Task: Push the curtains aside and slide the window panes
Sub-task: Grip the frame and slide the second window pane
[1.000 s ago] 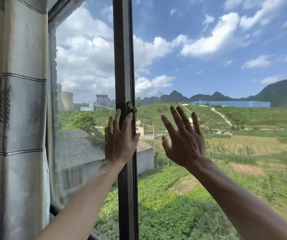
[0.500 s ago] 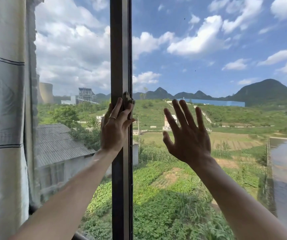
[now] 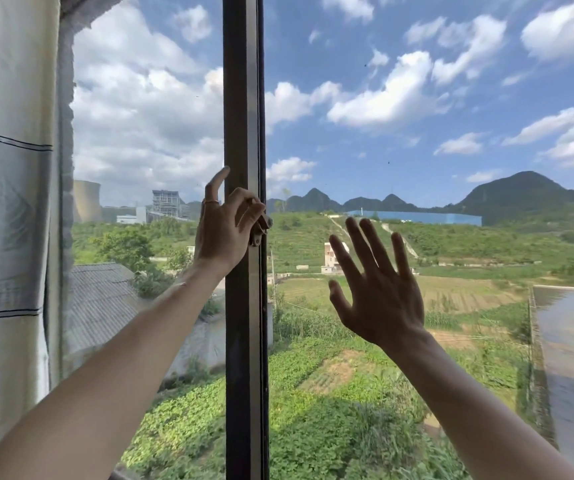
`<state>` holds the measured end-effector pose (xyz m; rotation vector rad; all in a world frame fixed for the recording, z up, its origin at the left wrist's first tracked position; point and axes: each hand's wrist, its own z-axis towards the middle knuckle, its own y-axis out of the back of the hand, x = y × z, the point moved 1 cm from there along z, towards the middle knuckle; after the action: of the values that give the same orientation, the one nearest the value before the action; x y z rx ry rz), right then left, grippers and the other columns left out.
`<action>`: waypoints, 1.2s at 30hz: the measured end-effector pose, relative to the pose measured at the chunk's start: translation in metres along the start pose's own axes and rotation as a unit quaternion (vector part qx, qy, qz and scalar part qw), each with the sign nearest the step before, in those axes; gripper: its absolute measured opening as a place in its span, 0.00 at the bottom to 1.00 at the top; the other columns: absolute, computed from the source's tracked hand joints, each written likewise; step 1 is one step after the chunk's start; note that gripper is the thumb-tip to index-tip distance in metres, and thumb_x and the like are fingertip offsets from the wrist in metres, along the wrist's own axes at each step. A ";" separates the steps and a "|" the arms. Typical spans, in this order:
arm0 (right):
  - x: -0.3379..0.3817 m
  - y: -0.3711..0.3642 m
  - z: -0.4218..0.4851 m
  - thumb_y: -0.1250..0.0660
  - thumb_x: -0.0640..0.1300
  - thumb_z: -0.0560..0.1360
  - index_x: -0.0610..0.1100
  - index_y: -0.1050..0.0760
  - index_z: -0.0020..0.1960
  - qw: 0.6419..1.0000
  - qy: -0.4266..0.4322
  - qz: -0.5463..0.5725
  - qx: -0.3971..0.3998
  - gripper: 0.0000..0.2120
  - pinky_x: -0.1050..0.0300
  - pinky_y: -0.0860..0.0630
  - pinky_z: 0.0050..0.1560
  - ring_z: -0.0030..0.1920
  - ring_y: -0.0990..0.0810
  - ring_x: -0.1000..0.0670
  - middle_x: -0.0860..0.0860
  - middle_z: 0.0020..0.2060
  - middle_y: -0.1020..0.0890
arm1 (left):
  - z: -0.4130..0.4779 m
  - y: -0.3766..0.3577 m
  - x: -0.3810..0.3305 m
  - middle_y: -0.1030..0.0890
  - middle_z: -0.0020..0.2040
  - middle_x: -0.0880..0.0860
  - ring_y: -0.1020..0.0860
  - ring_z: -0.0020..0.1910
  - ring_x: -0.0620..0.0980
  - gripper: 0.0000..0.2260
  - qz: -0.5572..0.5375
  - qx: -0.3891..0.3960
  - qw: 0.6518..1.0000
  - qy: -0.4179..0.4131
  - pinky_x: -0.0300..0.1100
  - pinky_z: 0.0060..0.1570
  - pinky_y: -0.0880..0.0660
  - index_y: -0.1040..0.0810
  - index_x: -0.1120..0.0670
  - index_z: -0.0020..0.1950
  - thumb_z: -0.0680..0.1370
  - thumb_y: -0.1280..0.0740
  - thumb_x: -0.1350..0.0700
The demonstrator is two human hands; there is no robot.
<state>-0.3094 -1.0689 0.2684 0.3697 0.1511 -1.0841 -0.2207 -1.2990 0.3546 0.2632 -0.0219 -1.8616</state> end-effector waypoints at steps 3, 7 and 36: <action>-0.001 0.000 0.000 0.44 0.59 0.78 0.46 0.46 0.80 1.000 0.003 0.001 -0.004 0.35 0.37 0.55 0.76 0.79 0.54 0.43 0.42 0.80 0.51 | -0.003 -0.007 -0.001 0.40 0.77 0.59 0.28 0.64 0.34 0.09 -0.015 -0.054 0.998 -0.018 0.48 0.61 0.24 0.18 0.54 0.50 0.79 0.33 0.49; -0.001 -0.001 0.000 0.45 0.59 0.78 0.46 0.47 0.80 1.000 0.005 0.004 0.003 0.34 0.36 0.53 0.76 0.79 0.54 0.43 0.42 0.80 0.51 | 0.013 -0.018 -0.005 0.44 0.79 0.55 0.34 0.71 0.41 0.07 -0.024 -0.032 0.998 0.049 0.49 0.65 0.27 0.17 0.48 0.53 0.79 0.32 0.48; -0.159 0.172 -0.330 0.36 0.44 0.76 0.45 0.22 0.59 0.933 -0.291 0.151 0.150 0.13 0.54 0.26 0.58 0.58 0.22 0.49 0.50 0.58 0.19 | -0.321 -0.165 -0.252 0.47 0.81 0.57 0.47 0.80 0.57 0.41 -0.136 0.227 0.961 -0.078 0.59 0.77 0.57 0.38 0.44 0.77 0.68 0.24 0.57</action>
<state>-0.2120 -0.7442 0.0476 0.3155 -0.5894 -0.8699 -0.2436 -0.9729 0.0597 0.4521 -0.5528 -2.1325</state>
